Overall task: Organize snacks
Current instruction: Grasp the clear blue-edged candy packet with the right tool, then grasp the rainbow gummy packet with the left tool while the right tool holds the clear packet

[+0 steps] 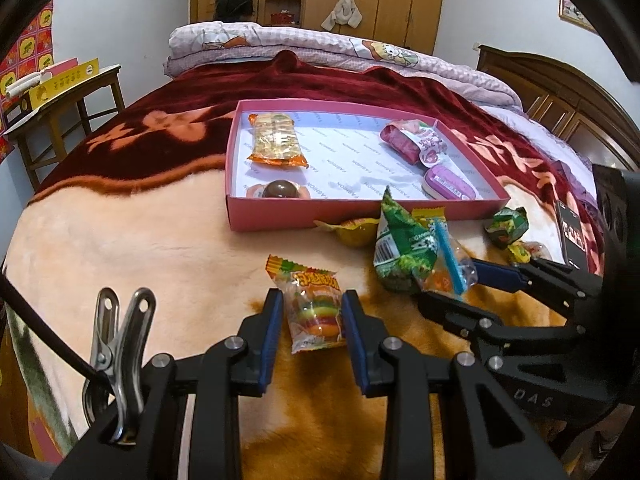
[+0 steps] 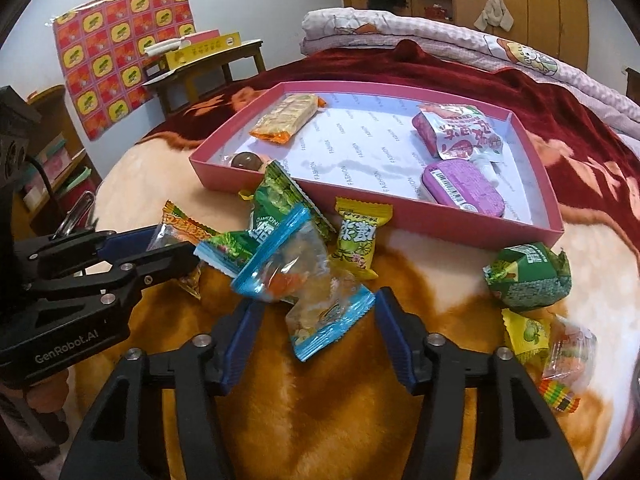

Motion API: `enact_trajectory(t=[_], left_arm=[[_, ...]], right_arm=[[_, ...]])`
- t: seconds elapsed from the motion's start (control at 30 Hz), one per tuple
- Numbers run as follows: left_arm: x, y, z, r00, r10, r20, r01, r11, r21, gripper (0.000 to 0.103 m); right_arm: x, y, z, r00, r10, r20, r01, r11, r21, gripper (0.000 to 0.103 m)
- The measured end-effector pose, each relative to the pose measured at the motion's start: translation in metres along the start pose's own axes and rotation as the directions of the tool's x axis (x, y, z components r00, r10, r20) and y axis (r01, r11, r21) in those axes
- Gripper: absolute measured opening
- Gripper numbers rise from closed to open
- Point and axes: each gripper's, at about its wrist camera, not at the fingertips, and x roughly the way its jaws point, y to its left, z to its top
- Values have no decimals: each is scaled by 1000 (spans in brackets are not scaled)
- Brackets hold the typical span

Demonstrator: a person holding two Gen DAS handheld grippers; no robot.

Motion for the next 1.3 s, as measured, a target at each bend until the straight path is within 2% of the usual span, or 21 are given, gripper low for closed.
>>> enact_trajectory(t=[0.13, 0.2, 0.5, 0.93, 1.3], left_arm=[[-1, -1, 0, 1000, 3, 1, -3, 1000, 4, 32], [-1, -1, 0, 1000, 2, 2, -2, 1000, 4, 32], [-9, -2, 3, 1000, 6, 17, -6, 1000, 4, 29], [-24, -3, 8, 999, 4, 50, -4, 1000, 3, 28], [-25, -4, 26, 997, 8, 75, -9, 1000, 10, 28]], right_arm=[[-4, -4, -1, 1000, 7, 8, -8, 1000, 29, 37], [-7, -7, -2, 1000, 23, 20, -24, 999, 46, 23], [-21, -7, -7, 996, 61, 61, -65, 996, 62, 17], [-40, -8, -7, 991, 78, 109, -85, 994, 64, 16], [-52, -11, -2, 989, 64, 136, -74, 995, 68, 16]])
